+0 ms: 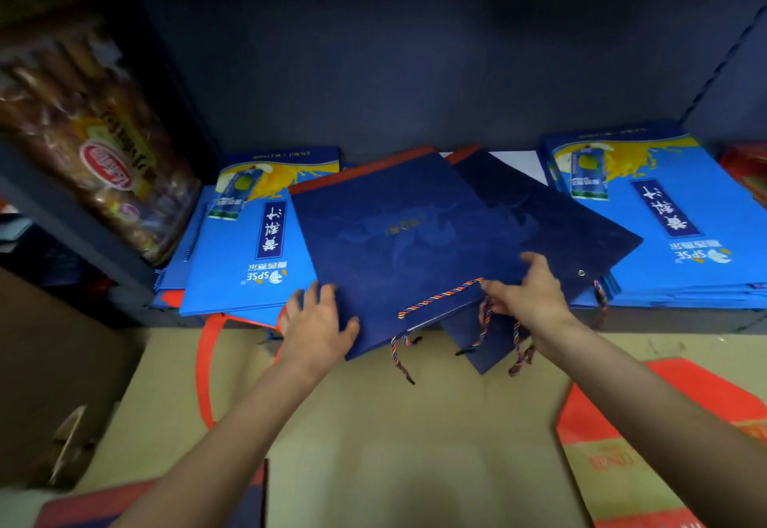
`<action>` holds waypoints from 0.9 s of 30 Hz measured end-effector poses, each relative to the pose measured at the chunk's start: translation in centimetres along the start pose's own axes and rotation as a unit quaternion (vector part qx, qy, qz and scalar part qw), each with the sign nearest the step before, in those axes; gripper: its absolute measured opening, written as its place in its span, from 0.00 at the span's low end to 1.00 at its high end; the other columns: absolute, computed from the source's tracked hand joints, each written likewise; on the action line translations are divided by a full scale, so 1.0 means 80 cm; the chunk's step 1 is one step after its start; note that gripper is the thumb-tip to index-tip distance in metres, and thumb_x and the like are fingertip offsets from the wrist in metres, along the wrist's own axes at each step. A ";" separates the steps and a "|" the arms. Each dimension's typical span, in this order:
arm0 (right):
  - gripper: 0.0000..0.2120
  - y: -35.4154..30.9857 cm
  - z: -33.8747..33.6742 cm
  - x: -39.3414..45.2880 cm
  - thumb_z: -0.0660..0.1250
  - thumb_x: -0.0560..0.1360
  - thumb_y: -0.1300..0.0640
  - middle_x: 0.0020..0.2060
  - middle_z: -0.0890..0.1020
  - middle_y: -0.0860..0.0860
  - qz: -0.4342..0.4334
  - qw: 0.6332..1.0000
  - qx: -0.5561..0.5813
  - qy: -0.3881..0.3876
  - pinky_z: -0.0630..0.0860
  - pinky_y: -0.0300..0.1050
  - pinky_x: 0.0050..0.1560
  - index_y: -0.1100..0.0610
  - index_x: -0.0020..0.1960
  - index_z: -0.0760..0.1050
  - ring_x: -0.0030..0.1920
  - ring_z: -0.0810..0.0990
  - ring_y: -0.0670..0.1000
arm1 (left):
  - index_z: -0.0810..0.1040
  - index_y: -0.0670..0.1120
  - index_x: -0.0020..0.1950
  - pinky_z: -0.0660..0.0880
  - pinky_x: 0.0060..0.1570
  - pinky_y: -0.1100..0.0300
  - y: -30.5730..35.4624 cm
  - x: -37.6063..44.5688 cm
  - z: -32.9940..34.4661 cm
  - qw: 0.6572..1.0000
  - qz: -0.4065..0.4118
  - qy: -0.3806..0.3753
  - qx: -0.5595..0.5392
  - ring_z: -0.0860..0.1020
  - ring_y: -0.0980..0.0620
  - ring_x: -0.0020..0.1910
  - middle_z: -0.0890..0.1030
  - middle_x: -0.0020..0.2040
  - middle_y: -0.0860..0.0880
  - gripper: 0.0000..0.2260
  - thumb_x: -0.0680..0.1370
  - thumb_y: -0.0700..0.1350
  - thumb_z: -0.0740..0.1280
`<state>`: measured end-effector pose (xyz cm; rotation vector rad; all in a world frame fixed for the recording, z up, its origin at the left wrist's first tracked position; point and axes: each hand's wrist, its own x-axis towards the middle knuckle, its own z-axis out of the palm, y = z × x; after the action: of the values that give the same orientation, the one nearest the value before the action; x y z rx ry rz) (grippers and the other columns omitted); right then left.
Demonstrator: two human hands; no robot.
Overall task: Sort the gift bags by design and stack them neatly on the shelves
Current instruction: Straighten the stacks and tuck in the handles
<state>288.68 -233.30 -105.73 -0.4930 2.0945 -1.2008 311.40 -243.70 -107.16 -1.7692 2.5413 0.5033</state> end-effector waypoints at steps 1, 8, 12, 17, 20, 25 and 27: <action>0.31 -0.003 0.001 0.004 0.72 0.70 0.63 0.59 0.71 0.60 -0.001 1.000 0.022 0.004 0.79 0.47 0.42 0.54 0.67 0.62 0.32 0.78 0.53 | 0.63 0.48 0.71 0.58 0.69 0.53 0.003 -0.002 0.003 1.000 0.016 -0.002 -0.021 0.59 0.43 0.71 0.63 0.71 0.47 0.25 0.76 0.55 0.63; 0.17 -0.023 -0.023 0.007 0.71 0.71 0.59 0.58 0.72 0.58 -0.115 0.977 -0.166 0.073 0.69 0.45 0.55 0.56 0.58 0.73 0.50 0.76 0.54 | 0.63 0.55 0.71 0.53 0.68 0.55 -0.013 0.011 -0.016 0.992 0.116 0.035 0.030 0.56 0.52 0.72 0.63 0.72 0.57 0.22 0.77 0.48 0.62; 0.21 -0.028 -0.012 -0.002 0.71 0.71 0.56 0.61 0.66 0.57 -0.117 0.962 -0.245 0.009 0.66 0.44 0.61 0.57 0.62 0.70 0.59 0.72 0.59 | 0.65 0.53 0.70 0.58 0.66 0.52 -0.059 0.037 -0.038 0.993 0.079 0.034 0.085 0.59 0.46 0.70 0.63 0.72 0.55 0.20 0.79 0.48 0.62; 0.27 -0.022 0.006 -0.014 0.71 0.71 0.49 0.64 0.61 0.53 -0.123 0.918 -0.374 -0.055 0.61 0.49 0.65 0.52 0.66 0.65 0.64 0.59 0.58 | 0.63 0.54 0.72 0.65 0.65 0.50 -0.082 0.065 -0.069 0.973 0.141 -0.034 0.180 0.63 0.46 0.70 0.59 0.74 0.54 0.25 0.77 0.58 0.62; 0.26 -0.023 0.000 -0.009 0.70 0.72 0.50 0.66 0.61 0.55 -0.105 0.922 -0.367 -0.070 0.60 0.44 0.65 0.54 0.67 0.67 0.67 0.58 0.58 | 0.71 0.47 0.67 0.74 0.52 0.47 -0.108 0.052 -0.070 0.981 0.142 0.073 0.112 0.77 0.42 0.59 0.75 0.66 0.47 0.20 0.78 0.54 0.62; 0.18 -0.019 -0.013 0.008 0.70 0.72 0.52 0.64 0.69 0.57 -0.120 0.915 -0.378 -0.072 0.62 0.45 0.64 0.55 0.61 0.75 0.66 0.64 0.58 | 0.76 0.36 0.50 0.74 0.29 0.42 -0.118 0.041 -0.099 0.941 0.068 0.327 0.045 0.76 0.30 0.28 0.76 0.30 0.30 0.12 0.80 0.45 0.61; 0.17 -0.022 -0.011 0.010 0.70 0.72 0.51 0.61 0.72 0.56 -0.126 0.921 -0.361 -0.073 0.65 0.45 0.61 0.55 0.59 0.76 0.63 0.69 0.57 | 0.75 0.35 0.43 0.71 0.23 0.50 -0.092 0.035 -0.114 0.925 0.073 0.371 0.039 0.74 0.34 0.21 0.73 0.23 0.33 0.14 0.79 0.46 0.59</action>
<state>287.45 -234.15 -104.16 -1.1738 2.3463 -0.4433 318.74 -250.95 -100.91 -2.0308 3.1023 -0.3586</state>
